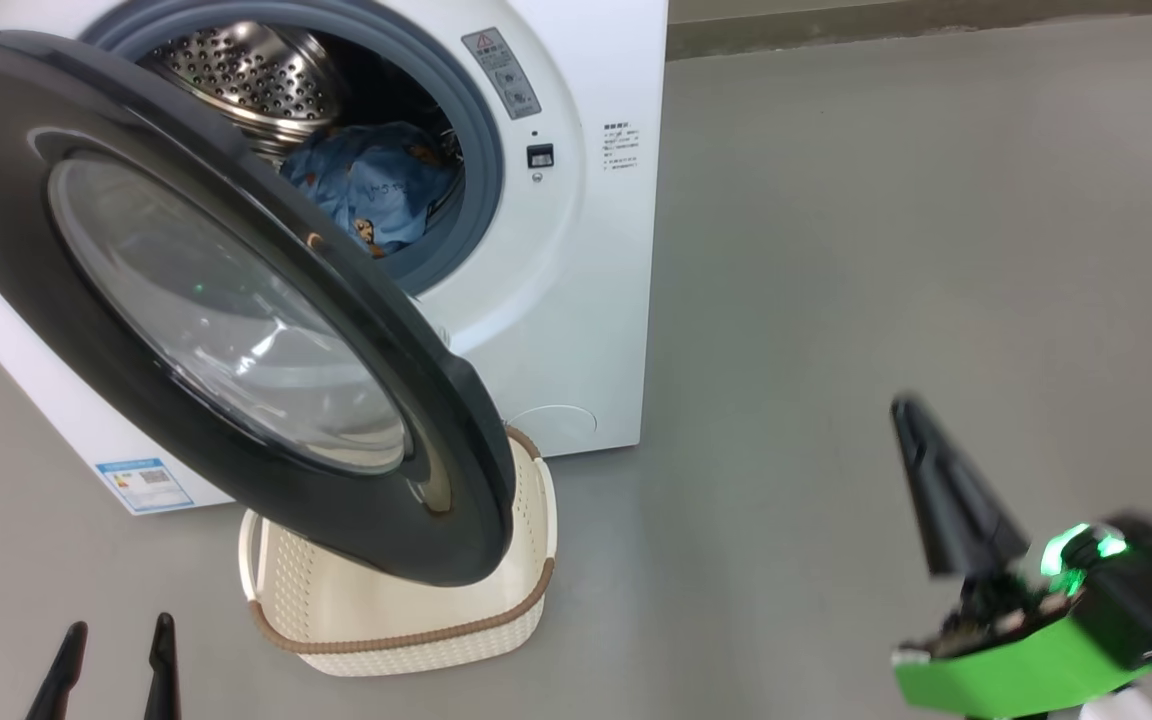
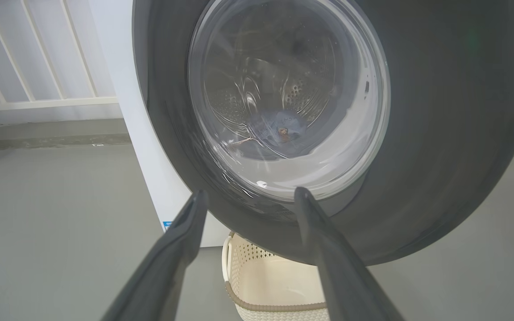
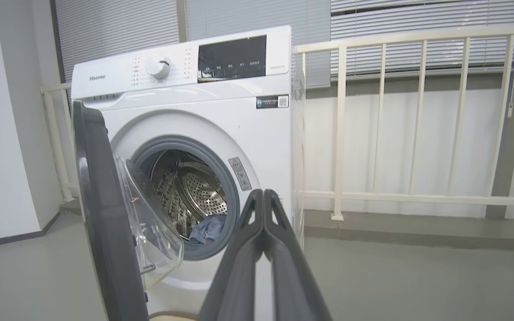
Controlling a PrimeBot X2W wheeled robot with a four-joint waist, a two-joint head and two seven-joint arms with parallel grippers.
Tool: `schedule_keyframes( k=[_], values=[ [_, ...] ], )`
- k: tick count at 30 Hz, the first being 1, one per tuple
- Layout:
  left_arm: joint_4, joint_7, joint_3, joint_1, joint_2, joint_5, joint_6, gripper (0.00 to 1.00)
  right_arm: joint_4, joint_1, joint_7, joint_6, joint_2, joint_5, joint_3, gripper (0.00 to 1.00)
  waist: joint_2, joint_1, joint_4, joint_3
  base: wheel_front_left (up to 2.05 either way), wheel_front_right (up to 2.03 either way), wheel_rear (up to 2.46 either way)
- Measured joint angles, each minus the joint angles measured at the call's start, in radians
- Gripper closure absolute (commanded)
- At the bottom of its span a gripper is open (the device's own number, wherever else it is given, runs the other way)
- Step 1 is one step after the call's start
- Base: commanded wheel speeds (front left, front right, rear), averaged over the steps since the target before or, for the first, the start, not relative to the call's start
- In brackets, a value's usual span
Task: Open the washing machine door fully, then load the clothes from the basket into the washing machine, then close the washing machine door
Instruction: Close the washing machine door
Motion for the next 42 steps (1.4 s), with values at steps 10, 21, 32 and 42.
schedule_keyframes(
  k=[10, 21, 32, 42],
  values=[
    [0.005, 0.000, -0.001, -0.006, -0.017, 0.010, -0.016, 0.00, -0.236, -0.173, -0.009, 0.000, -0.026, -0.004, 0.176, 1.00, 0.0000, 0.0000, 0.020, 0.007, 0.00, 0.00, 0.00],
    [0.021, 0.000, -0.018, -0.036, -0.044, 0.021, -0.034, 0.00, -0.165, -0.269, -0.009, 0.000, -0.038, 0.042, 0.483, 1.00, 0.0000, 0.0000, 0.079, 0.024, 0.00, 0.00, 0.00],
    [0.027, 0.000, -0.052, -0.129, -0.077, 0.027, -0.044, 0.00, 0.078, -0.298, -0.009, 0.000, -0.057, 0.098, 0.626, 1.00, 0.0000, 0.0000, 0.158, 0.103, 0.00, 0.00, 0.00],
    [0.039, 0.000, -0.067, -0.190, -0.100, 0.025, -0.051, 0.00, 0.220, -0.333, -0.008, 0.000, -0.061, 0.119, 0.650, 1.00, 0.0000, 0.0000, 0.217, 0.193, 0.00, 0.00, 0.00]
  ],
)
